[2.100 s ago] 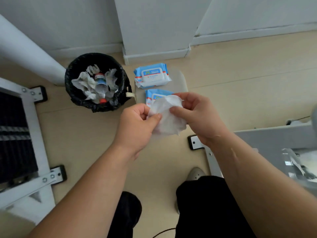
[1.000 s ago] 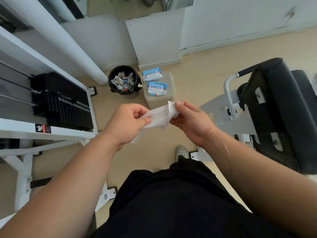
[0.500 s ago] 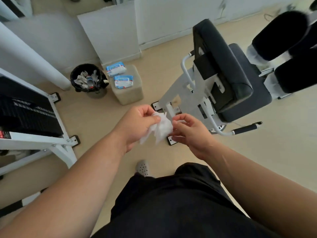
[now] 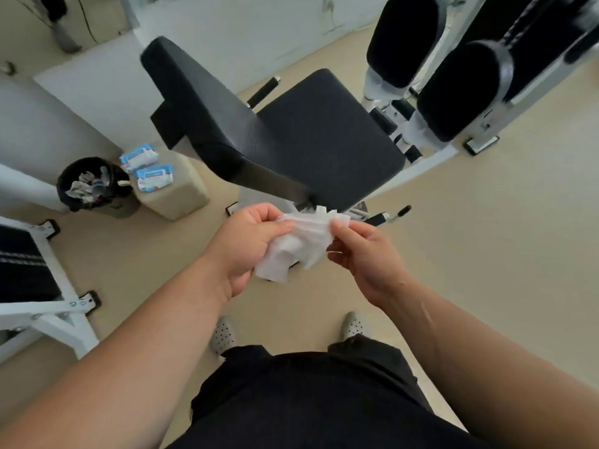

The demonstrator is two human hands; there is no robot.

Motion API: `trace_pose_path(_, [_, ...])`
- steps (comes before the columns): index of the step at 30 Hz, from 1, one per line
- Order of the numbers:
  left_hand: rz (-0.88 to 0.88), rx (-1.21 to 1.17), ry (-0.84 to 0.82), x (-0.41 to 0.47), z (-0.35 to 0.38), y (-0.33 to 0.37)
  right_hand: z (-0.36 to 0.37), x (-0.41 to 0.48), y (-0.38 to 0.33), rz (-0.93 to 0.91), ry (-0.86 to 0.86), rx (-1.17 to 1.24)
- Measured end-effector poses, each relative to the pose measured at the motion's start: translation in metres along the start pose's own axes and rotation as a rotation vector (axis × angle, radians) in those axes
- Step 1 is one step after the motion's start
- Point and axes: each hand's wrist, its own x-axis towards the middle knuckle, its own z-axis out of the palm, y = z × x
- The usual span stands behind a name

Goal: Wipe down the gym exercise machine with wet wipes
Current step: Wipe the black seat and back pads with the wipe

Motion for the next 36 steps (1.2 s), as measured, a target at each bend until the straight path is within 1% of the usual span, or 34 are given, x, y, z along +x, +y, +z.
trace_pose_path(3, [0.005,0.124,0.106,0.012,0.041,0.003,-0.061,0.008,-0.019,0.045,0.169,0.042])
trace_pose_path(6, [-0.074,0.084,0.234,0.027,0.065,0.005,-0.101,0.027,-0.040,0.001,0.374,0.044])
trace_pose_path(9, [-0.181,-0.105,0.312,0.046,0.086,0.005,-0.111,0.046,-0.065,-0.137,0.486,-0.007])
trace_pose_path(11, [-0.244,-0.257,0.339,0.057,0.095,0.008,-0.103,0.053,-0.085,-0.253,0.500,-0.054])
trace_pose_path(12, [-0.270,-0.320,0.329,0.064,0.098,0.010,-0.099,0.056,-0.093,-0.324,0.484,-0.124])
trace_pose_path(14, [-0.305,-0.381,0.268,0.074,0.102,0.016,-0.091,0.061,-0.101,-0.464,0.383,-0.400])
trace_pose_path(17, [-0.272,-0.420,0.199,0.086,0.107,0.030,-0.084,0.065,-0.096,-0.627,0.120,-0.853])
trace_pose_path(19, [-0.256,-0.505,0.201,0.094,0.106,0.036,-0.081,0.070,-0.089,-0.776,-0.053,-1.065])
trace_pose_path(21, [-0.276,-0.654,0.117,0.099,0.102,0.043,-0.082,0.082,-0.082,-0.925,-0.188,-1.154])
trace_pose_path(22, [-0.294,-0.708,0.048,0.101,0.099,0.045,-0.084,0.089,-0.081,-0.951,-0.237,-1.157])
trace_pose_path(23, [-0.288,-0.710,0.013,0.102,0.099,0.049,-0.086,0.095,-0.082,-0.944,-0.291,-1.157])
trace_pose_path(24, [-0.254,-0.678,0.038,0.105,0.099,0.049,-0.089,0.102,-0.085,-0.924,-0.350,-1.164])
trace_pose_path(26, [-0.189,-0.580,0.186,0.112,0.104,0.049,-0.095,0.114,-0.097,-0.852,-0.439,-1.152])
trace_pose_path(27, [-0.169,-0.543,0.257,0.115,0.107,0.052,-0.096,0.121,-0.104,-0.801,-0.434,-1.109])
trace_pose_path(29, [-0.098,-0.392,0.386,0.128,0.111,0.054,-0.095,0.138,-0.119,-0.666,-0.329,-0.960])
trace_pose_path(30, [-0.044,-0.275,0.447,0.135,0.112,0.055,-0.092,0.147,-0.127,-0.546,-0.280,-0.860])
trace_pose_path(31, [0.013,-0.176,0.504,0.143,0.115,0.058,-0.088,0.158,-0.135,-0.383,-0.269,-0.732])
trace_pose_path(33, [0.102,-0.029,0.598,0.157,0.123,0.070,-0.081,0.178,-0.150,-0.005,-0.349,-0.422])
trace_pose_path(34, [0.134,0.043,0.627,0.163,0.127,0.077,-0.077,0.187,-0.157,0.146,-0.410,-0.283])
trace_pose_path(36, [0.177,0.179,0.623,0.169,0.136,0.091,-0.070,0.205,-0.169,0.309,-0.532,-0.095])
